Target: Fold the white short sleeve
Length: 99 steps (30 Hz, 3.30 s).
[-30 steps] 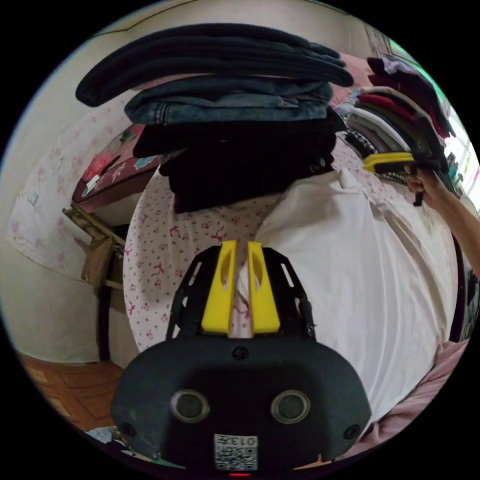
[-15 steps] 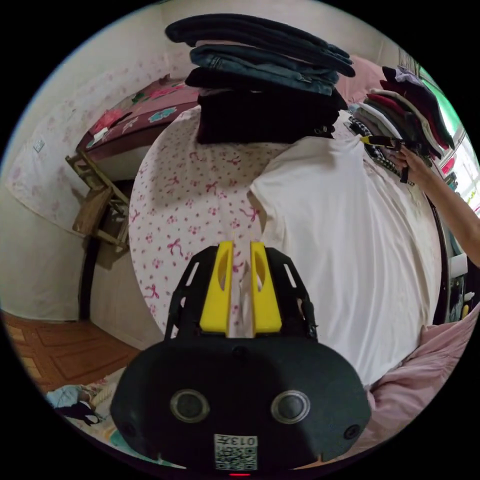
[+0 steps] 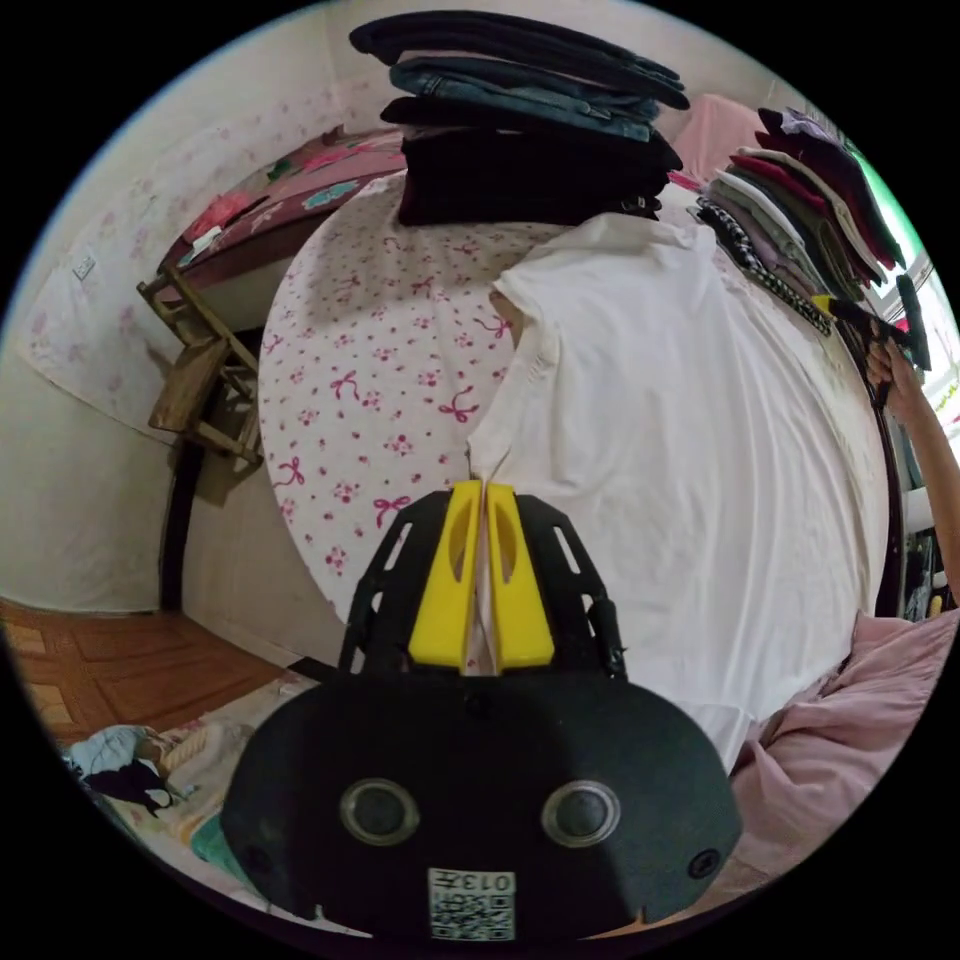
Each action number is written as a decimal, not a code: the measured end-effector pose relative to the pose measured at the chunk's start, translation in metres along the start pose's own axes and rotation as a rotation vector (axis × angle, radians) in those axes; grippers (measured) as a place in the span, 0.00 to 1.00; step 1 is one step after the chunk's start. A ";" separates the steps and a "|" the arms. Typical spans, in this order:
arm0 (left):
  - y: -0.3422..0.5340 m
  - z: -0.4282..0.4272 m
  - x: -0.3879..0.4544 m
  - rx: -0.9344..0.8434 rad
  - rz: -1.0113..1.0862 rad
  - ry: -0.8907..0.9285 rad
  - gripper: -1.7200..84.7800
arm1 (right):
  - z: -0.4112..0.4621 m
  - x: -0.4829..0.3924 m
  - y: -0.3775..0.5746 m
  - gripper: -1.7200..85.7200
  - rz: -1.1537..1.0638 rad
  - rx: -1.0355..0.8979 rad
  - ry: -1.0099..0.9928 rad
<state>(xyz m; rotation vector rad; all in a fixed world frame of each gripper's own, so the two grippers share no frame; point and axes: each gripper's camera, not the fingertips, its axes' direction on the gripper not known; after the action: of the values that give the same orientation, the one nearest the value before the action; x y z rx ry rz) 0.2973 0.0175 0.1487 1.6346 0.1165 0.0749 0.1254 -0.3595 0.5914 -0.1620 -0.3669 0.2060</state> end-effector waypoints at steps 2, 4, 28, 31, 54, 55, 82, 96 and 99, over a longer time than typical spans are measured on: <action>0.011 -0.011 -0.006 0.043 -0.032 -0.025 0.03 | -0.008 -0.008 0.024 0.04 0.037 0.000 0.030; 0.025 -0.015 -0.016 0.075 -0.087 -0.011 0.02 | -0.013 -0.019 0.059 0.04 0.061 -0.046 0.128; -0.094 0.053 0.047 0.146 0.152 0.003 0.02 | -0.023 -0.069 0.164 0.02 0.184 -0.286 0.417; -0.102 0.071 0.044 0.153 0.173 -0.060 0.02 | -0.020 -0.061 0.168 0.02 0.215 -0.328 0.441; 0.028 0.060 0.046 0.085 0.048 -0.049 0.02 | -0.087 -0.044 0.204 0.02 0.346 -0.248 0.504; 0.027 0.055 0.048 0.123 0.056 -0.033 0.02 | -0.098 -0.039 0.200 0.02 0.343 -0.203 0.518; -0.030 0.136 0.292 0.111 0.614 0.139 0.02 | -0.101 0.110 0.056 0.02 0.194 -0.091 0.295; 0.000 0.148 0.323 0.090 0.692 0.173 0.02 | -0.128 0.059 0.071 0.02 0.123 -0.096 0.177; 0.012 0.149 0.329 0.070 0.715 0.200 0.02 | -0.104 0.021 0.100 0.02 0.072 -0.176 0.103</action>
<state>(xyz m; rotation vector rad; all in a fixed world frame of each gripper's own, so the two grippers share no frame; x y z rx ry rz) 0.6423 -0.0907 0.1429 1.6660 -0.3216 0.7879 0.1664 -0.2703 0.4836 -0.3584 -0.2767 0.2356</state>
